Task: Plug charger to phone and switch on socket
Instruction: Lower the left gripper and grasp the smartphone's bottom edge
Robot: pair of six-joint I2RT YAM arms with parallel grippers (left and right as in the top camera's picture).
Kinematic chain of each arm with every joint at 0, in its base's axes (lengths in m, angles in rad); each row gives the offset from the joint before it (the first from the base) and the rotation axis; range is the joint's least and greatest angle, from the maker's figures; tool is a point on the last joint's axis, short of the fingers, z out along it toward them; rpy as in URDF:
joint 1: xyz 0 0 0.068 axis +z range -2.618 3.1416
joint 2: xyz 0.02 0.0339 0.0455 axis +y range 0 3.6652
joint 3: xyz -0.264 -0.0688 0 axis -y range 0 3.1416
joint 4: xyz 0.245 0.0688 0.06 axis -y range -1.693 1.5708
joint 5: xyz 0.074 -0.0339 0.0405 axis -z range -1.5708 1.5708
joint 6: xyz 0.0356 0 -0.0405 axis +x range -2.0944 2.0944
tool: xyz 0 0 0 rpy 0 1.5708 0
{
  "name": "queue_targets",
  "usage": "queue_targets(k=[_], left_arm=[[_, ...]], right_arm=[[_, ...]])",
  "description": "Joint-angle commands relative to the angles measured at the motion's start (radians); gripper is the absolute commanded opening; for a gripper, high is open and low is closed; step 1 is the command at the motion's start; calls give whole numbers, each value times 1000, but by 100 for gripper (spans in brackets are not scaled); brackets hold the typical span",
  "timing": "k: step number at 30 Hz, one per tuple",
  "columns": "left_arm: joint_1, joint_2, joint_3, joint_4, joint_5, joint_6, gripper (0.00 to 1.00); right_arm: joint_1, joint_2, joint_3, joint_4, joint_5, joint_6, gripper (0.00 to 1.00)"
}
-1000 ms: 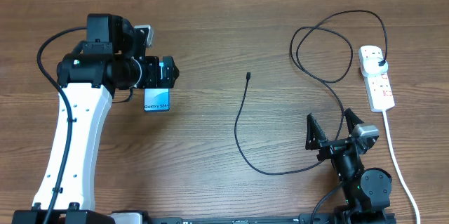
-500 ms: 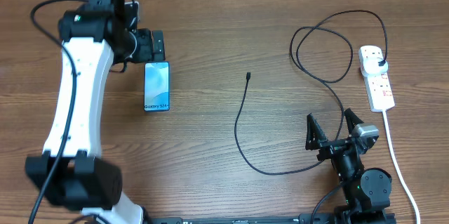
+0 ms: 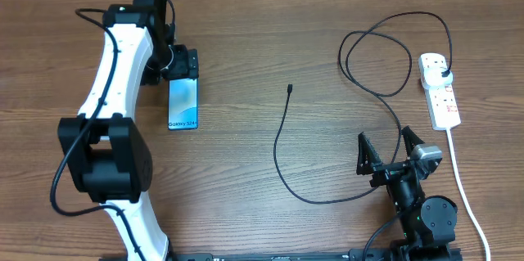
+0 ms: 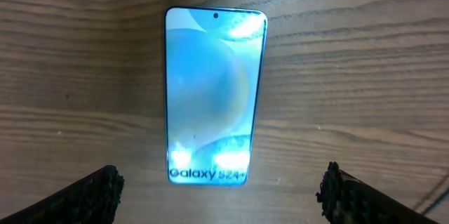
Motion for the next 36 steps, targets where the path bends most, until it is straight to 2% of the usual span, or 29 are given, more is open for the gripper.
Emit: queue_targets(k=[1,19,36], left_arm=[[-10,50,26,10,-32,-13,94],[-16,217,24,31,-48,-59,94],[-21,239,23,43,-53,-21,93]], right_arm=[[6,-11,-11,5,10,-2,100],[6,-11,-11,5,10,-2,100],[6,-11,-11,5,10,-2,100]])
